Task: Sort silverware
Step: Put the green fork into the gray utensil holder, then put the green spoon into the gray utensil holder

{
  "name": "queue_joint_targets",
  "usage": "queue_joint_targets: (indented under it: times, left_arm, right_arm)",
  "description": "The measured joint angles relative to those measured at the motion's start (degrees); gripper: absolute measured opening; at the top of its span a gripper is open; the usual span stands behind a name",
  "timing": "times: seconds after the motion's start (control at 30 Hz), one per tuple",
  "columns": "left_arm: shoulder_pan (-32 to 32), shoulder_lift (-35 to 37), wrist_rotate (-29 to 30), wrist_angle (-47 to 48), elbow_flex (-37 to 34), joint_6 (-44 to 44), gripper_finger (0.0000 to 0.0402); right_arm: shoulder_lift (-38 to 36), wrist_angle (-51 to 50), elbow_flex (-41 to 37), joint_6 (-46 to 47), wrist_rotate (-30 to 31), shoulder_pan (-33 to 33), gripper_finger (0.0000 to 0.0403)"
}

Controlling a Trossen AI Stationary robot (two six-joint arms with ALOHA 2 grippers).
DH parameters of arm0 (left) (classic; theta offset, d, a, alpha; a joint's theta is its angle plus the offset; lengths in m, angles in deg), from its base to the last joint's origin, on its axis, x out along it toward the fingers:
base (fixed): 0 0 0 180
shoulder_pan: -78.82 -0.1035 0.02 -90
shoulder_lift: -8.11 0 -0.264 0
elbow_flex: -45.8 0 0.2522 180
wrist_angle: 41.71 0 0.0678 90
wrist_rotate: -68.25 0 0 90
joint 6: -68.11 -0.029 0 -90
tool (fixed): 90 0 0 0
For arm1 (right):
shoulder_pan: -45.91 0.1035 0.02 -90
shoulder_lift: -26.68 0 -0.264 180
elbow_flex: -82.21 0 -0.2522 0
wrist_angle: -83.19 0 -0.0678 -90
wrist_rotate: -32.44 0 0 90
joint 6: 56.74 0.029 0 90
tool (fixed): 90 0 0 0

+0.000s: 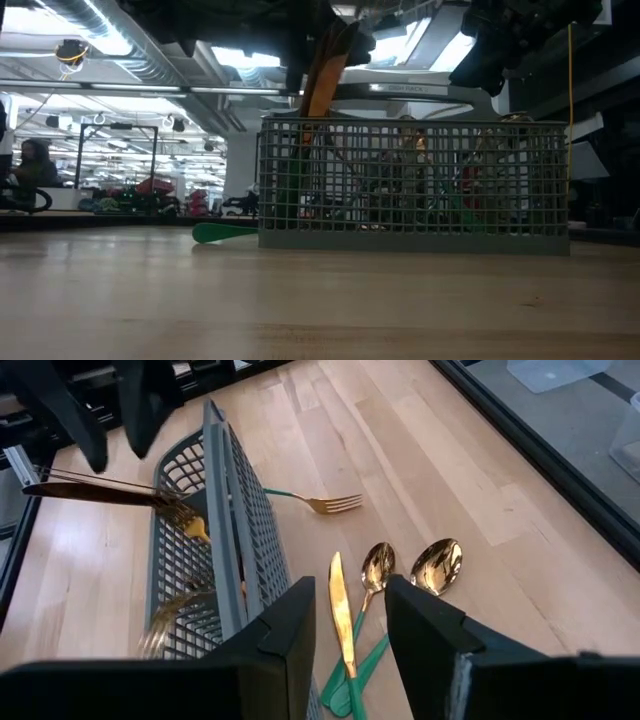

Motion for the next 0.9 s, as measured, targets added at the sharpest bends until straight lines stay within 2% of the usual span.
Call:
queue_joint_targets:
  times: [0.1,0.2,0.37,0.53,0.63,0.77,0.9]
  left_arm:
    - [0.0,1.6,0.0,0.3,0.0,0.1,0.0100]
    - [0.0,4.8,0.0,1.1,0.0,4.2,0.0100]
    - [-0.5,13.4,0.0,9.9,0.0,12.2,0.0100]
    - [-2.2,24.1,0.2,30.4,0.0,20.7,0.0100]
    - [-3.5,28.9,1.8,46.2,0.1,29.7,0.0100]
    - [-4.6,30.8,2.8,65.5,0.1,39.5,0.0100]
    - [-4.3,28.7,2.7,75.3,0.0,41.3,0.0100]
  right_arm:
    - [0.0,0.0,0.0,0.0,0.0,0.0,0.0122]
    - [0.0,0.0,0.0,0.0,0.0,0.0,0.0122]
    - [0.0,-0.2,0.0,0.0,0.0,0.0,0.0122]
    - [0.0,-0.5,0.0,0.0,0.0,0.0,0.0122]
    - [0.0,-0.5,0.0,-0.1,0.0,0.0,0.0122]
    - [0.0,-0.5,0.0,-0.2,0.0,0.0,0.0122]
    - [0.0,-0.5,0.0,-0.2,0.0,0.0,0.0122]
